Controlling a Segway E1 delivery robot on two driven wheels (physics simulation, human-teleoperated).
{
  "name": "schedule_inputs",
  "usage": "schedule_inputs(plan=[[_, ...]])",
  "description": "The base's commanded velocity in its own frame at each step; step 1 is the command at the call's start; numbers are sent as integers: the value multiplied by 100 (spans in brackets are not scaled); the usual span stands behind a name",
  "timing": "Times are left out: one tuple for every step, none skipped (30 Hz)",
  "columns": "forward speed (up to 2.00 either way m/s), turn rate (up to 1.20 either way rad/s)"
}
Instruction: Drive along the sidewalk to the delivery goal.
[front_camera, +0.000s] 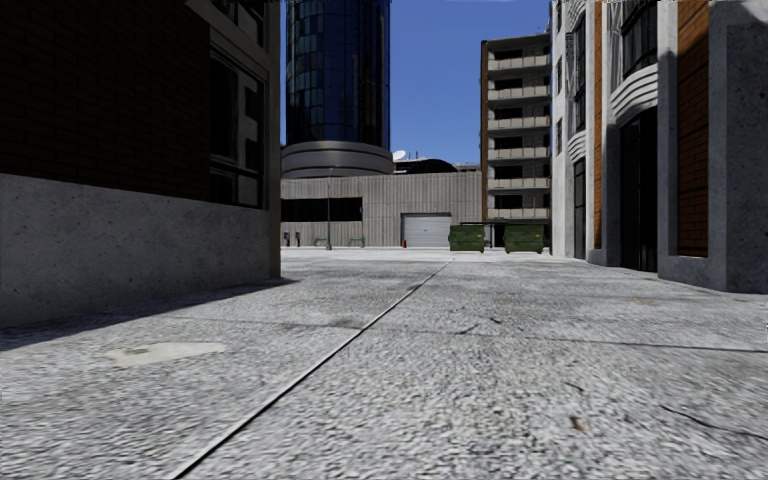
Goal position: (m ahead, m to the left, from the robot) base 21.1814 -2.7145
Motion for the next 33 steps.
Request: schedule_inputs(plan=[[200, -16], [200, -16], [200, 0], [200, 0], [200, 0], [200, 0], [200, 0], [200, 0], [200, 0], [200, 0], [200, 0], [200, 0], [200, 0], [200, 0], [200, 0], [200, 0], [200, 0], [200, 0], [200, 0], [200, 0], [200, 0], [200, -15], [200, -36], [200, -36], [200, -45], [200, -48], [200, -43], [200, -43], [200, -27], [200, -12], [200, -3], [200, -3], [200, 0]])
